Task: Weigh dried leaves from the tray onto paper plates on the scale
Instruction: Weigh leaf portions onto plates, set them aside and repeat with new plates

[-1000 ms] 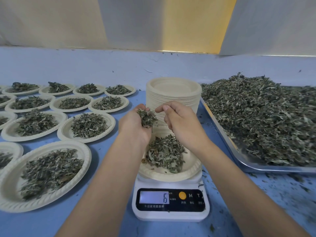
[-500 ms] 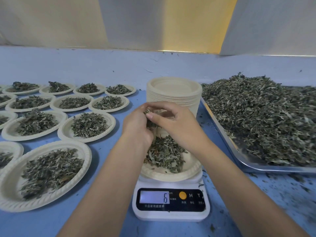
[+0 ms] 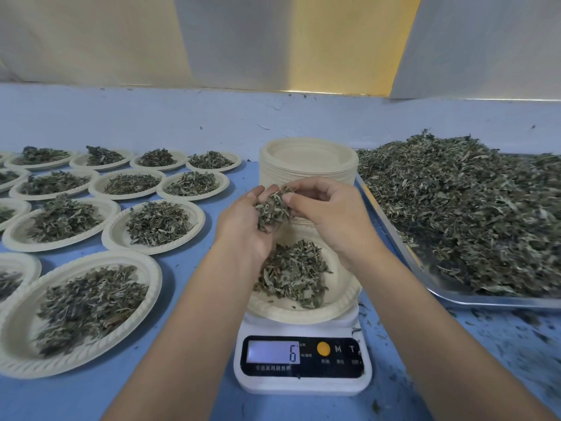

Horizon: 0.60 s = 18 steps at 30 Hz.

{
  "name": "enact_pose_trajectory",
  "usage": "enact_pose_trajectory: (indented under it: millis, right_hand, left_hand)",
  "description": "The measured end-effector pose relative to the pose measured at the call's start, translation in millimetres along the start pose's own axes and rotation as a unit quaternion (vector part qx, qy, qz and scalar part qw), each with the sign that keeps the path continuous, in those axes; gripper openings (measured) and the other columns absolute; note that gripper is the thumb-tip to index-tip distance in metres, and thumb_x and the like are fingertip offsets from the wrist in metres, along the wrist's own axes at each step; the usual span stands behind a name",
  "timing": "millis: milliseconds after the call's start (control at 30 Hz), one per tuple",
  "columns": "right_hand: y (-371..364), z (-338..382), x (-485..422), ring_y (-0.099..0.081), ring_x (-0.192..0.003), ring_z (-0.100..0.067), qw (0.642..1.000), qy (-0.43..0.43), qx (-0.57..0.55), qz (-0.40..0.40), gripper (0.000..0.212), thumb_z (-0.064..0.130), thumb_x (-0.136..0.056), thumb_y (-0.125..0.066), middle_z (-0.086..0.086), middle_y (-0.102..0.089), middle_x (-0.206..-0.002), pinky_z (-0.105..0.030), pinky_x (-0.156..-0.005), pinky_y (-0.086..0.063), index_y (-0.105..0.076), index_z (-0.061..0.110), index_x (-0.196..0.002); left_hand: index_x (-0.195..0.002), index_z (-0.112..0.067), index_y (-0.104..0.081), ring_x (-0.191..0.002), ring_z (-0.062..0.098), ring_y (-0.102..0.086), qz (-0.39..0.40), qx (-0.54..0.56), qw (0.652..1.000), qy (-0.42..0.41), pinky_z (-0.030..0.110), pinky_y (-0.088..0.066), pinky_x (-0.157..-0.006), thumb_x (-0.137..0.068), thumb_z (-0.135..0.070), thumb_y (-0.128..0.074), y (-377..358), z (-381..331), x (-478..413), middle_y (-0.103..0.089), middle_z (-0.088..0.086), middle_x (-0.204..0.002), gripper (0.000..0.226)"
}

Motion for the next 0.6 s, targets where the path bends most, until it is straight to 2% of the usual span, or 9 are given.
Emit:
enact_pose_trajectory:
  millis: [100,167,200,300,400,433,467,533,600]
  right_hand:
    - [8.0,0.7,-2.6,-0.064,-0.075,-0.010,1.000,0.005,0.011,-0.027,0.020,0.004,-0.079,-0.072,0.001,-0.069,-0.076,-0.034,-0.082,-0.056,-0.069,0.024,-0.075]
    - [13.0,0.7,-3.5,-0.063,-0.075,-0.012,0.998,0.010,0.047,-0.039,0.020,0.006,-0.078,-0.072,0.003,-0.068,-0.073,-0.039,-0.084,-0.056,-0.067,0.026,-0.074]
    - [15.2,0.3,-4.0,-0.062,-0.074,-0.011,0.996,0.013,0.080,-0.040,0.020,0.008,-0.078,-0.072,0.005,-0.066,-0.072,-0.040,-0.084,-0.055,-0.067,0.026,-0.073]
    - [15.5,-2.6,-3.2,-0.063,-0.072,-0.008,0.979,0.008,0.203,0.002,0.015,0.015,-0.076,-0.073,0.009,-0.067,-0.071,-0.037,-0.081,-0.055,-0.067,0.028,-0.073]
    - [11.9,-8.4,-0.5,-0.065,-0.076,-0.004,0.967,-0.026,0.250,0.041,0.010,0.024,-0.074,-0.078,0.009,-0.070,-0.076,-0.030,-0.079,-0.055,-0.070,0.026,-0.081]
    - [11.2,-9.0,-0.1,-0.065,-0.077,-0.004,0.965,-0.032,0.255,0.044,0.012,0.027,-0.073,-0.079,0.009,-0.070,-0.077,-0.027,-0.079,-0.055,-0.071,0.025,-0.082]
    - [10.6,-8.8,0.2,-0.065,-0.077,-0.003,0.965,-0.034,0.258,0.043,0.013,0.031,-0.073,-0.079,0.009,-0.070,-0.077,-0.025,-0.077,-0.054,-0.071,0.025,-0.082]
    - [11.5,-6.5,-0.1,-0.064,-0.075,-0.002,0.967,-0.026,0.253,0.029,0.014,0.036,-0.073,-0.077,0.011,-0.070,-0.075,-0.025,-0.073,-0.052,-0.072,0.025,-0.078]
    - [13.6,-4.1,-0.2,-0.060,-0.067,0.001,0.974,-0.017,0.228,0.010,0.013,0.037,-0.075,-0.074,0.014,-0.068,-0.070,-0.024,-0.069,-0.049,-0.071,0.025,-0.074]
  left_hand:
    - [-0.104,-0.009,-0.047,-0.053,0.015,-0.047,-0.002,0.038,0.999,-0.015,0.018,-0.045,-0.043,-0.101,-0.002,-0.025,2.2,-6.5,-0.1,-0.053,0.008,-0.078,0.023]
    - [-0.090,-0.010,-0.045,-0.047,0.015,-0.041,0.005,0.074,0.997,-0.012,0.018,-0.036,-0.036,-0.100,0.000,-0.023,4.7,-11.4,0.1,-0.050,0.004,-0.065,0.026]
    - [-0.096,-0.011,-0.048,-0.040,0.014,-0.040,0.004,0.083,0.996,-0.019,0.018,-0.033,-0.034,-0.101,0.000,-0.024,6.4,-14.5,-0.6,-0.056,-0.002,-0.062,0.027]
    - [-0.135,-0.006,-0.041,-0.041,0.012,-0.049,-0.009,0.071,0.996,-0.049,0.019,-0.036,-0.040,-0.102,-0.001,-0.027,9.2,-23.7,0.2,-0.067,-0.006,-0.094,0.036]
    - [-0.137,-0.004,-0.038,-0.063,0.012,-0.062,-0.020,0.049,0.997,-0.057,0.018,-0.040,-0.046,-0.102,-0.002,-0.026,10.4,-26.8,1.1,-0.059,0.006,-0.126,0.037]
    - [-0.137,-0.004,-0.038,-0.055,0.012,-0.059,-0.015,0.054,0.997,-0.057,0.019,-0.038,-0.044,-0.102,-0.001,-0.025,10.0,-26.8,1.1,-0.062,0.005,-0.121,0.038]
    - [-0.137,-0.006,-0.038,-0.044,0.012,-0.049,-0.008,0.066,0.996,-0.055,0.019,-0.035,-0.042,-0.102,0.000,-0.024,10.4,-26.9,0.3,-0.070,0.000,-0.102,0.038]
    - [-0.127,-0.011,-0.042,-0.037,0.013,-0.034,-0.002,0.080,0.996,-0.050,0.021,-0.030,-0.041,-0.100,0.003,-0.022,11.0,-26.7,-1.2,-0.054,-0.001,-0.055,0.036]
    - [-0.117,-0.009,-0.042,-0.036,0.012,-0.038,-0.008,0.068,0.996,-0.050,0.021,-0.032,-0.043,-0.101,0.001,-0.023,11.3,-26.4,-1.0,-0.048,0.004,-0.055,0.026]
Point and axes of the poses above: each hand's wrist, its own x-axis away from the middle knuckle, its own y-axis out of the back of the hand, z = x × y, the point moved 5 cm from there along -x, towards the middle knuckle
